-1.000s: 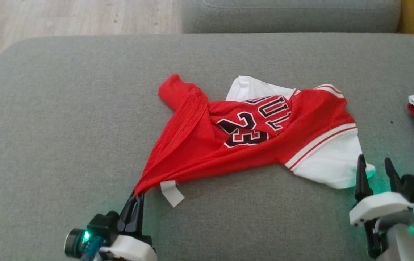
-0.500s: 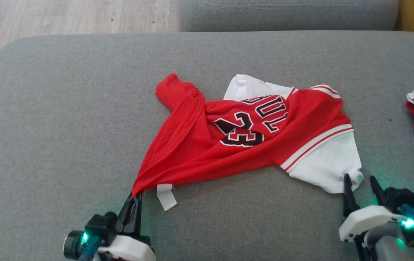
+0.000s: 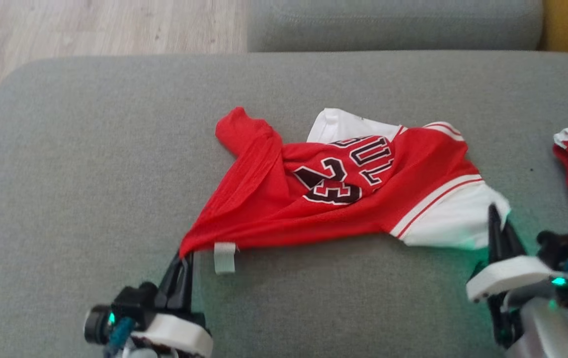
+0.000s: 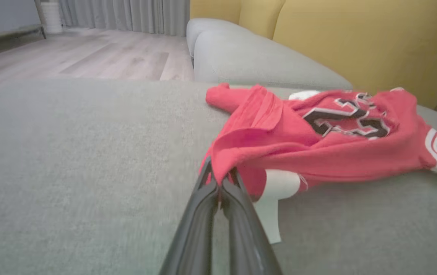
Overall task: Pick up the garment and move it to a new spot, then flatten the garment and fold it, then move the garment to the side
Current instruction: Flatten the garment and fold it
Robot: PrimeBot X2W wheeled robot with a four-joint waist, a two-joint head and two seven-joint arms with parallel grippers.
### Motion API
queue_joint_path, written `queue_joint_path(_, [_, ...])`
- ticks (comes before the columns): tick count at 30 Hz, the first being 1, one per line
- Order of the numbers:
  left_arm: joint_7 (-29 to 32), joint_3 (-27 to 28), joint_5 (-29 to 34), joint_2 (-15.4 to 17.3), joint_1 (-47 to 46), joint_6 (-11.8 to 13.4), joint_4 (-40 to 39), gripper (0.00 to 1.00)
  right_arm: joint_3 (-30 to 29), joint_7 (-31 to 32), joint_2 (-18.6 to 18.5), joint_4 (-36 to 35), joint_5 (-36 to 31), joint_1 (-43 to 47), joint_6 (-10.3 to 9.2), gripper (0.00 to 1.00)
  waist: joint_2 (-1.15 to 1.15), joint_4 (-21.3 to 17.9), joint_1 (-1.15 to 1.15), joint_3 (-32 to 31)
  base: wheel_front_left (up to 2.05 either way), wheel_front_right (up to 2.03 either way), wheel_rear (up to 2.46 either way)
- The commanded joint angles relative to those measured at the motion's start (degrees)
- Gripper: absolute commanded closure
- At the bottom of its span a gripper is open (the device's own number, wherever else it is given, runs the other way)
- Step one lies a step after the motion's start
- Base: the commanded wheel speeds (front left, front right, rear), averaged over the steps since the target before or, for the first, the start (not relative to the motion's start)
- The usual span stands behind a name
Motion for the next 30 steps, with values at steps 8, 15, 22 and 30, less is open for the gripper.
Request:
queue_joint_path(8, [-0.31,5.86,3.07,4.81,-15.54,-1.94,-11.70,1.00,7.61,-0.38,-5.90,-18.75,14.80,-9.99,-0.05,1.00,0.00,-1.06,0.00,-5.13,0.00,0.00,0.00])
queue_joint_path(15, [-0.31,5.35,0.97,10.93,-29.90,-2.38,-15.37,1.00,9.33,2.60,-11.32,-25.99,23.38,-22.12,-0.05,1.00,0.00,-0.84,0.00,-7.25,0.00,0.00,0.00])
queue_joint_path(22, [1.91,-0.19,-4.37,17.43,-43.78,-2.41,-13.31,1.00,5.72,10.67,-13.70,-29.92,24.10,-34.40,-0.05,1.00,0.00,0.21,0.00,-6.83,0.00,0.00,0.00])
queue_joint_path(30, [5.32,-2.06,-7.68,17.99,-49.33,-2.33,-3.60,1.00,6.36,14.04,-10.88,-22.12,17.71,-44.55,-0.05,1.00,0.00,0.22,0.00,-0.14,0.00,0.00,0.00])
